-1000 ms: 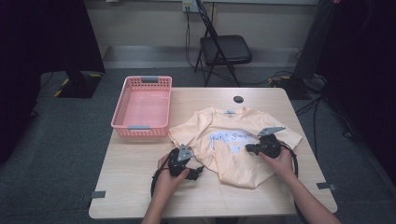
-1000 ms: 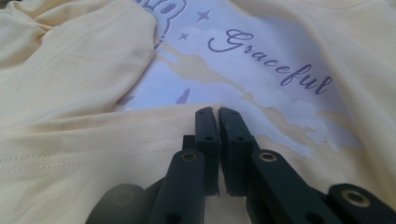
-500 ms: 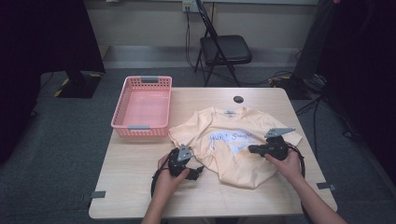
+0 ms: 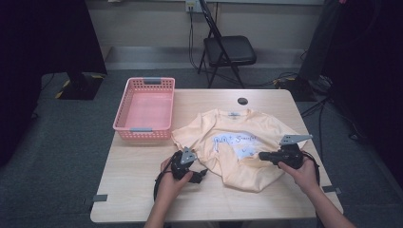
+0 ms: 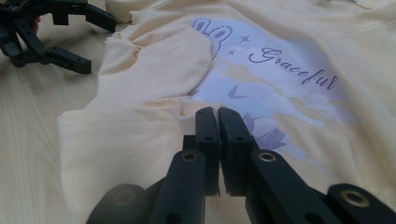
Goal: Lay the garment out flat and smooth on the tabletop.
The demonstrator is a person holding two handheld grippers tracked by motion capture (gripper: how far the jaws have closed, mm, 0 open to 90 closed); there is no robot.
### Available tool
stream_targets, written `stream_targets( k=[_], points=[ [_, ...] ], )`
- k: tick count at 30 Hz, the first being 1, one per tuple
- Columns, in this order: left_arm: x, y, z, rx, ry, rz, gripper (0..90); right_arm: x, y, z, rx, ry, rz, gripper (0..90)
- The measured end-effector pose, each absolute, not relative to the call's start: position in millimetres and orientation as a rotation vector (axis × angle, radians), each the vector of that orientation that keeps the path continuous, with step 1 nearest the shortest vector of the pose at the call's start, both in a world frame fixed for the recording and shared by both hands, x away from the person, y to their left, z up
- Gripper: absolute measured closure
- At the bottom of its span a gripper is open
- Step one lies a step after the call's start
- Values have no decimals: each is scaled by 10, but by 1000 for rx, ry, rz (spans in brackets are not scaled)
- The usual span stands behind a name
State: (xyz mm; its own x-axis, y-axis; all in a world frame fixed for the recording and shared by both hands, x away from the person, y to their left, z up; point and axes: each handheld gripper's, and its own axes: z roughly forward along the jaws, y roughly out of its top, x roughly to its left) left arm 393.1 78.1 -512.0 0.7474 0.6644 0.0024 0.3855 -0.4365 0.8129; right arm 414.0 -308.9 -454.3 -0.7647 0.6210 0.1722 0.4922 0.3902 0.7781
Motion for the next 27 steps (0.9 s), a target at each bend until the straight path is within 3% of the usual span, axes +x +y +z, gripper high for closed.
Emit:
stream_targets(
  k=[27],
  points=[
    [3931, 781, -5120, 2078, 789, 407, 152, 3745, -3381, -4535, 995, 2486, 1410, 875]
  ],
)
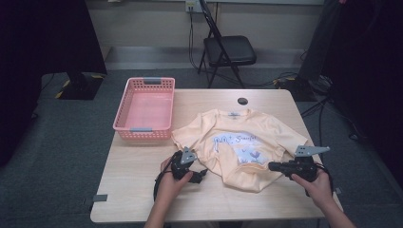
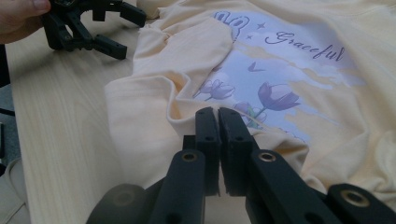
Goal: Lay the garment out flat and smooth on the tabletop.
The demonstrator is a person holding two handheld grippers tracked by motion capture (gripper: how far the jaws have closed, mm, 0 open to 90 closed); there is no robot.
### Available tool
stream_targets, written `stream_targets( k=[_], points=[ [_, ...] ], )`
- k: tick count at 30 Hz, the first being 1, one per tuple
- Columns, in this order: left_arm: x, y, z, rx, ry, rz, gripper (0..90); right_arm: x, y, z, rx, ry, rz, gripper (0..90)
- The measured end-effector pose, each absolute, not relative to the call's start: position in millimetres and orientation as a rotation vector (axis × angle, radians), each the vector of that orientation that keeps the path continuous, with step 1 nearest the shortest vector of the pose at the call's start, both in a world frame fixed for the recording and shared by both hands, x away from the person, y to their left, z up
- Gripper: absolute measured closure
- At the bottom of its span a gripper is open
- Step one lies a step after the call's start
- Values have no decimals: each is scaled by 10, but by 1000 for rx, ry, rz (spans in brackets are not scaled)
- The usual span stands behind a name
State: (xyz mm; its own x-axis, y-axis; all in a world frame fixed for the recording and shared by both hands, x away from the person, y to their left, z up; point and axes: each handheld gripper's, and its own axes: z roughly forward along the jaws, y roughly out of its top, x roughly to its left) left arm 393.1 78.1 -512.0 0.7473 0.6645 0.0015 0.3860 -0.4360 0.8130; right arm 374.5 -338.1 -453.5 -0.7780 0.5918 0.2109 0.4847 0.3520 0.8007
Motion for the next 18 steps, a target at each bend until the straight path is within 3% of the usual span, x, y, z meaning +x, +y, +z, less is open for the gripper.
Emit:
stream_targets(
  k=[18],
  points=[
    [3931, 781, -5120, 2078, 789, 408, 153, 3593, -3488, -4591, 1000, 2467, 1427, 875]
  ],
)
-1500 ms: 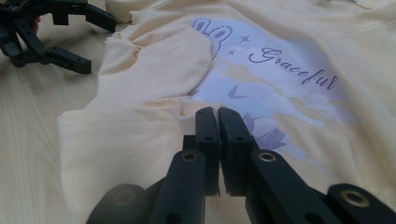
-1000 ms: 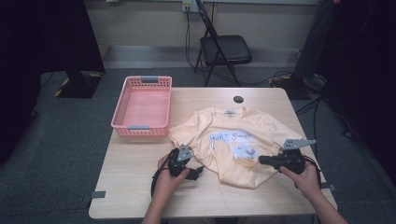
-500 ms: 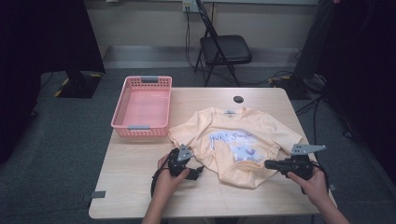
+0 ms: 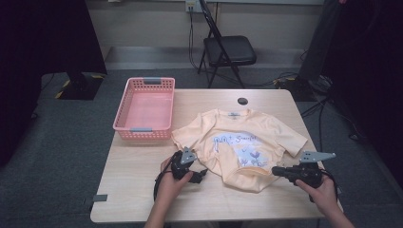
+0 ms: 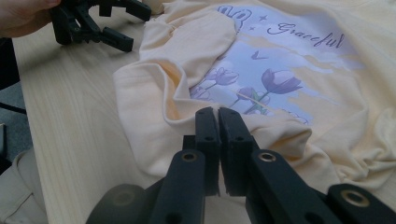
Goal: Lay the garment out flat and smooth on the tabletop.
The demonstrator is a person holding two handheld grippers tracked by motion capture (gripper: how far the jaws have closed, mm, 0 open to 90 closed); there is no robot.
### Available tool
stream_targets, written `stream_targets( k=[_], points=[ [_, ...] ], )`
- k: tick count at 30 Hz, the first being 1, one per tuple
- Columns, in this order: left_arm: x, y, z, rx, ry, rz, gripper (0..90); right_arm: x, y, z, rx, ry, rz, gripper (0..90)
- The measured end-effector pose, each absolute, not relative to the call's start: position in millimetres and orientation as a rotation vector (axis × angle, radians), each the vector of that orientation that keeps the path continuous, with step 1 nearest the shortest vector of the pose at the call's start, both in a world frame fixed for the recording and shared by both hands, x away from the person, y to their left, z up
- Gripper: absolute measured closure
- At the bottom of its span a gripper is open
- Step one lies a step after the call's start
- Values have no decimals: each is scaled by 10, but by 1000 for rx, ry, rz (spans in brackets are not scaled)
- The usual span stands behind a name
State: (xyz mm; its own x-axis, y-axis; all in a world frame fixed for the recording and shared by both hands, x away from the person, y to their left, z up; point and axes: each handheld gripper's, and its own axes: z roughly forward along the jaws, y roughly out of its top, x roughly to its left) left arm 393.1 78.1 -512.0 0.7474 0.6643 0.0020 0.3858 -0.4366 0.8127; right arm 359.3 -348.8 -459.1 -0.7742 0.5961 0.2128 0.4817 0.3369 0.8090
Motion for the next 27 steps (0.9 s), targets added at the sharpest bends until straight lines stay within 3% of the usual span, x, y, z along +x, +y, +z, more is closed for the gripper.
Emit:
stream_targets(
  k=[27],
  points=[
    [3931, 781, -5120, 2078, 789, 407, 152, 3316, -3635, -4556, 970, 2478, 1447, 875]
  ],
)
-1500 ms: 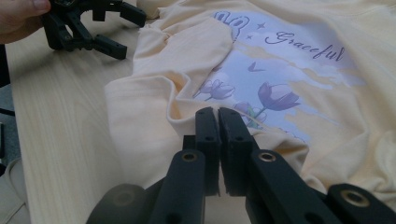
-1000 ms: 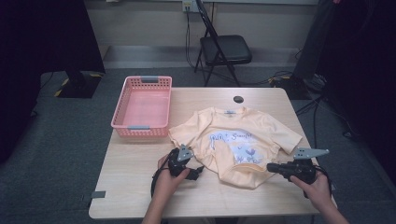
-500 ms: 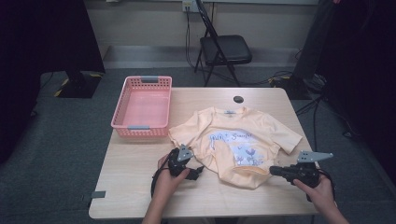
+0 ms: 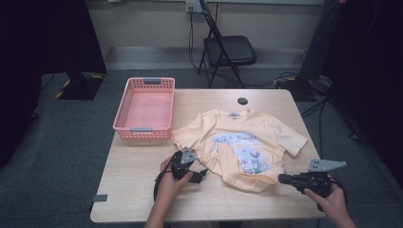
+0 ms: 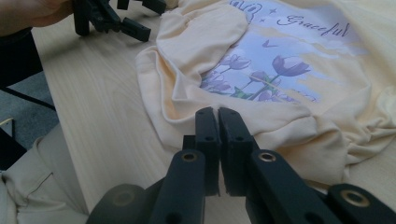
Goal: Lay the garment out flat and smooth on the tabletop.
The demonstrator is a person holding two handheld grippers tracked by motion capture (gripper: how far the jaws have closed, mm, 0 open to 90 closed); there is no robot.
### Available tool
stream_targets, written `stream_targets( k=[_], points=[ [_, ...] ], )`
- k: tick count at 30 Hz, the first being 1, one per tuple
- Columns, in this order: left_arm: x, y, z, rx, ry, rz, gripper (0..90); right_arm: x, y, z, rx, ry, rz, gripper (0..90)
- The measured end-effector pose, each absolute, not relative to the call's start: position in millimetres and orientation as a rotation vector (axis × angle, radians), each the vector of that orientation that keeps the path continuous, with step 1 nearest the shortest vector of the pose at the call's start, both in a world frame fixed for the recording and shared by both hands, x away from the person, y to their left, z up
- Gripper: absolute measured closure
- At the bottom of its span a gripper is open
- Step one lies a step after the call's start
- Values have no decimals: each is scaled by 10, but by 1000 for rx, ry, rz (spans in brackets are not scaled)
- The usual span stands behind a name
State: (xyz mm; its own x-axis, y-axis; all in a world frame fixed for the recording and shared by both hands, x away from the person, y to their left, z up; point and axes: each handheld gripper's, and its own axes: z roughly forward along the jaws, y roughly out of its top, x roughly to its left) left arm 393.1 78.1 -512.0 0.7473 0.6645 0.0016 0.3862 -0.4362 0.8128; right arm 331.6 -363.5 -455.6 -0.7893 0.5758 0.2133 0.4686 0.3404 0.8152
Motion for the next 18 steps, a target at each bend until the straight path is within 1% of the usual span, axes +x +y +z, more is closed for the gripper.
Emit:
stream_targets(
  k=[18],
  points=[
    [3932, 781, -5120, 2078, 789, 407, 152, 3118, -3797, -4561, 981, 2470, 1462, 875]
  ],
)
